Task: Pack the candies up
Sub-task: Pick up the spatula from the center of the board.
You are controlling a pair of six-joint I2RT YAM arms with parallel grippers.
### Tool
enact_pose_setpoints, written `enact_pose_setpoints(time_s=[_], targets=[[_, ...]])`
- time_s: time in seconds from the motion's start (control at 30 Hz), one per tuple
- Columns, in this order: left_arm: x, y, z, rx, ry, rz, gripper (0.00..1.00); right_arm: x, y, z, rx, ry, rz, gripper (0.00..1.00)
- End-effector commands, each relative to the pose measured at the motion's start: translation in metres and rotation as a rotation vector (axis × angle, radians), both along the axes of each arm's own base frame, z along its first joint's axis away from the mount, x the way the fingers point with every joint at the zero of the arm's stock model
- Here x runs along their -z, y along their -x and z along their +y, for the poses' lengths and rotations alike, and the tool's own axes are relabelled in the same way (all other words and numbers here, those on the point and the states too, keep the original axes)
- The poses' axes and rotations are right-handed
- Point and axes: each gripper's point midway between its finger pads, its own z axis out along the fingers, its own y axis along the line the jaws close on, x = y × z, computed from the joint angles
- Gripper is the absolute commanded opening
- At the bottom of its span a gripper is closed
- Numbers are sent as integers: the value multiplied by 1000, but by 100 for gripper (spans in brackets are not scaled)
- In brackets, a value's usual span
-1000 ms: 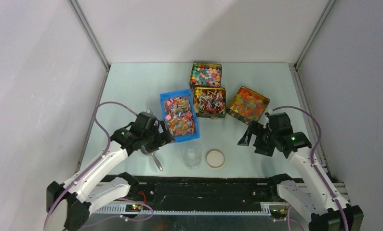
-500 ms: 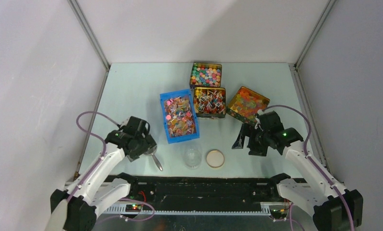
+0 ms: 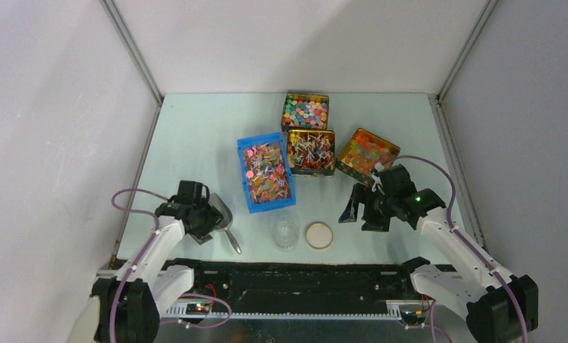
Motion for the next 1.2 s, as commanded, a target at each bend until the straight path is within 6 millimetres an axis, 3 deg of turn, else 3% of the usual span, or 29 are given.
enact_pose_setpoints(time_s=[0.0,0.4,0.67,0.83,0.97,1.07,1.17], targets=[[1,-20,-10,18,70,-53,61,-11,-4,12,-28,-46,-27,85],[1,-18,-8,10,58,-52,3,-20,-8,25,-119,43,-78,84],[-29,-24,-10,24,74,-165,0,-39,-16,34,-193,147,-180,85],[-71,-30,-10,3,90,-304,0,-59,-18,45,-249,207,-276,85],[-113,-41,-16,-42,156,-455,0,-86,-22,56,-286,246,-395,85],[-138,-49,-27,-113,275,-535,0,-101,-27,63,-303,288,-474,85],[-154,-57,-39,-130,386,-592,0,-114,-26,83,-344,290,-538,85]])
